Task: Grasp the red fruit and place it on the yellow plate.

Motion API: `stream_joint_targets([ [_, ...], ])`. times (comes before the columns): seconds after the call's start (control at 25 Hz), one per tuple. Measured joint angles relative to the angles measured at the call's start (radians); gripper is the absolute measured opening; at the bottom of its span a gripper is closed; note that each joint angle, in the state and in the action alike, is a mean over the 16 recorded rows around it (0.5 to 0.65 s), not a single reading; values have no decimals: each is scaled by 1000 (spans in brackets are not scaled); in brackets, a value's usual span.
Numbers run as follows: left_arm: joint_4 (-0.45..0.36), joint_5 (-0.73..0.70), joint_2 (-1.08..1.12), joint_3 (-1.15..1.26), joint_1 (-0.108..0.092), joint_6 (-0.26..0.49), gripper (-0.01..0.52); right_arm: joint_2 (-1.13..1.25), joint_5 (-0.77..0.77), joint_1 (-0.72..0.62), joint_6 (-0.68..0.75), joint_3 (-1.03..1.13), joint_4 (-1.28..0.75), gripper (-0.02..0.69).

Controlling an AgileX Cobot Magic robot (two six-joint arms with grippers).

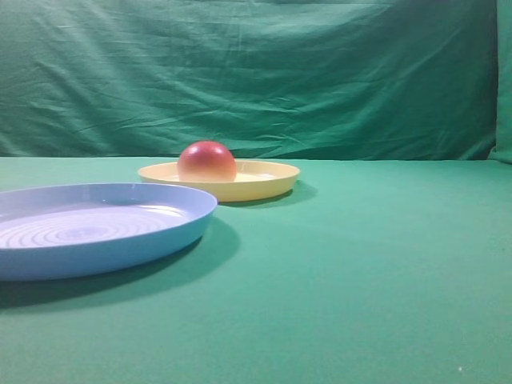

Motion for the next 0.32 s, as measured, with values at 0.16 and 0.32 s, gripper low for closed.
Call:
stream_joint_targets([
  [0.16,0,0,0,0,0,0,157,0,0,0,0,0,0,0],
  [0.32,0,0,0,0,0,0,157,0,0,0,0,0,0,0],
])
